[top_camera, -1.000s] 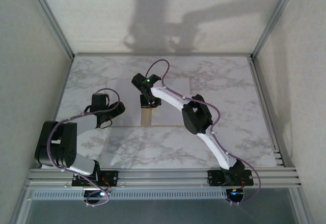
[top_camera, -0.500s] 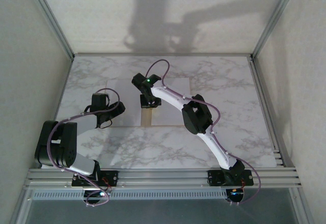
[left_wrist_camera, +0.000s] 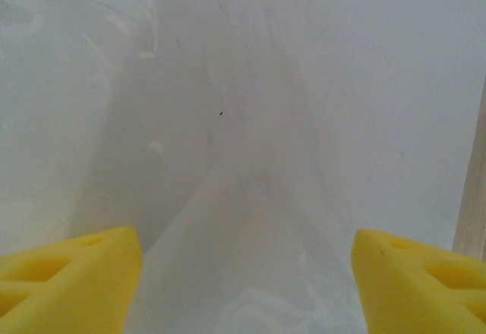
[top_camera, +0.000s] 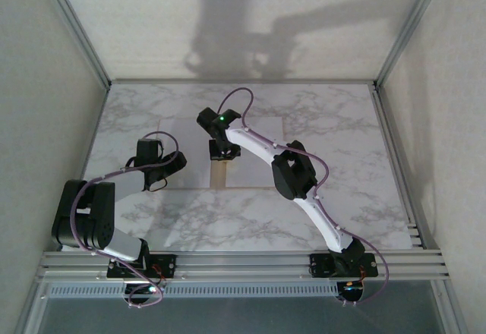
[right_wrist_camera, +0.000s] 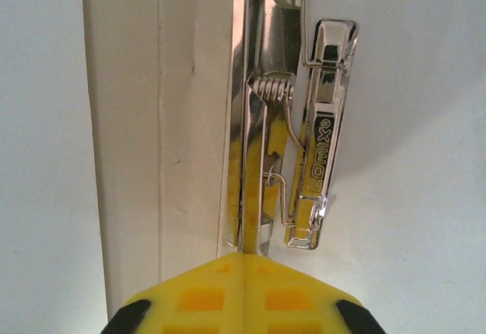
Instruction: Put the files into the folder
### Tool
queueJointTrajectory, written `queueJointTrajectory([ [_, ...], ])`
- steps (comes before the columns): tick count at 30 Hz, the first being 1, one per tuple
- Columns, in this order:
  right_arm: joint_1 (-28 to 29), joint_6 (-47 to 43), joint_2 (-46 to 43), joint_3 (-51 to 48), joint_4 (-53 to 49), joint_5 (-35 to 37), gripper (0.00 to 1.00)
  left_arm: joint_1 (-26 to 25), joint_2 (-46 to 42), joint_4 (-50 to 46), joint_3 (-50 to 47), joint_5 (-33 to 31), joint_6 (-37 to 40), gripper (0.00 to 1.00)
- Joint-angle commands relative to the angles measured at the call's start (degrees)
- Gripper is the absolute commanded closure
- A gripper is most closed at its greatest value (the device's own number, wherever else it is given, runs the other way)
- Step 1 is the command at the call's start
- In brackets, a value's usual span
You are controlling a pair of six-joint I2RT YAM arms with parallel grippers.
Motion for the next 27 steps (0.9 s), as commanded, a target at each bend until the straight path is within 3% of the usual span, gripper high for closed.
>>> queueJointTrajectory([
  [1,-0.9,0.08,3.22,0.29,-4.81,-0.03,0.96,0.13,3.36,-5.09,-0.87,0.84,0.38,0.25],
  [12,-1.52,-1.91,0.41,4.82,-5.78,-1.1,0.95,0.16,3.6,-5.16,-0.77,0.62,0.23,0.25],
  [21,-1.8,-6.5,-9.14,5.88,-4.23,-0.92,0.8,0.14,2.98,-5.73,-0.71,0.26,-0.13,0.25],
  [27,-1.87,-10.55,-19.92,-2.73,2.82,0.42,0.72,0.05,2.53,-4.92,-1.15,1.04,-1.77,0.25],
])
